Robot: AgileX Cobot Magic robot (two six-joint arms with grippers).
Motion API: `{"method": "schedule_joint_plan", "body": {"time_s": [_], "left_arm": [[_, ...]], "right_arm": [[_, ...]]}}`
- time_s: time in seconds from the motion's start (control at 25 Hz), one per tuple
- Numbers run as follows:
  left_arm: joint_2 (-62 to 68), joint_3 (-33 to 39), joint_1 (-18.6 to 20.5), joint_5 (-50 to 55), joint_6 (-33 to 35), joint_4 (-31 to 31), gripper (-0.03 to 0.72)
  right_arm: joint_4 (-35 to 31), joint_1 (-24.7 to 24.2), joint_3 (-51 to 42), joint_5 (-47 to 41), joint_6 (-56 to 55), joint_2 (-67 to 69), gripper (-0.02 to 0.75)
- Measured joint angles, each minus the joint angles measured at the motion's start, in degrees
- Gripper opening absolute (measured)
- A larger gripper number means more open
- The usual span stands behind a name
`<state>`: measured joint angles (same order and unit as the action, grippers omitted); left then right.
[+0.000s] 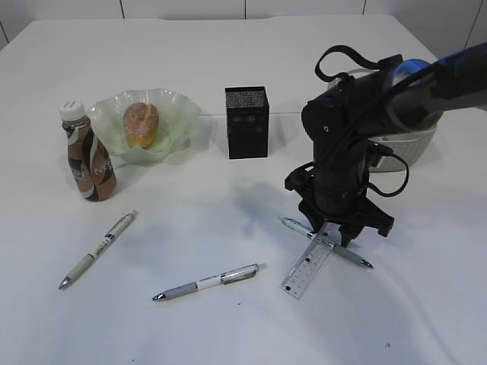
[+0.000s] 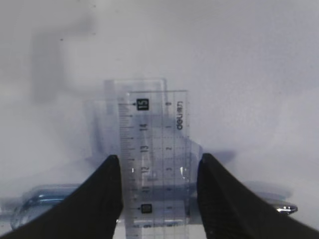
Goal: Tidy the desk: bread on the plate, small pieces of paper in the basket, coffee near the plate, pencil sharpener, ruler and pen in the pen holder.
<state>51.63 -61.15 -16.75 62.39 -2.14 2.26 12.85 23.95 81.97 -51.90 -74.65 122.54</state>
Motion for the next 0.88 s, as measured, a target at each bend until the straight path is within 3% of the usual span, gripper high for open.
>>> {"method": "schedule_joint_plan", "body": {"time_s": [0.52, 0.68, 0.72, 0.88], "left_arm": [[1.3, 0.0, 0.0, -0.2, 0.0, 0.0, 0.519], [1.3, 0.0, 0.0, -0.2, 0.0, 0.0, 0.519], [1.3, 0.0, 0.0, -0.2, 0.0, 0.0, 0.519], [1.3, 0.0, 0.0, -0.3, 0.0, 0.0, 0.519]], "right_arm": [[-0.6, 0.0, 0.9, 0.1, 0.0, 0.9, 0.398], [-0.7, 0.0, 0.9, 0.6, 0.0, 0.9, 0.356], [-0.7, 0.0, 0.9, 0.7, 0.0, 1.0, 0.307], [-0.7, 0.0, 1.0, 0.7, 0.0, 1.0, 0.293]]}}
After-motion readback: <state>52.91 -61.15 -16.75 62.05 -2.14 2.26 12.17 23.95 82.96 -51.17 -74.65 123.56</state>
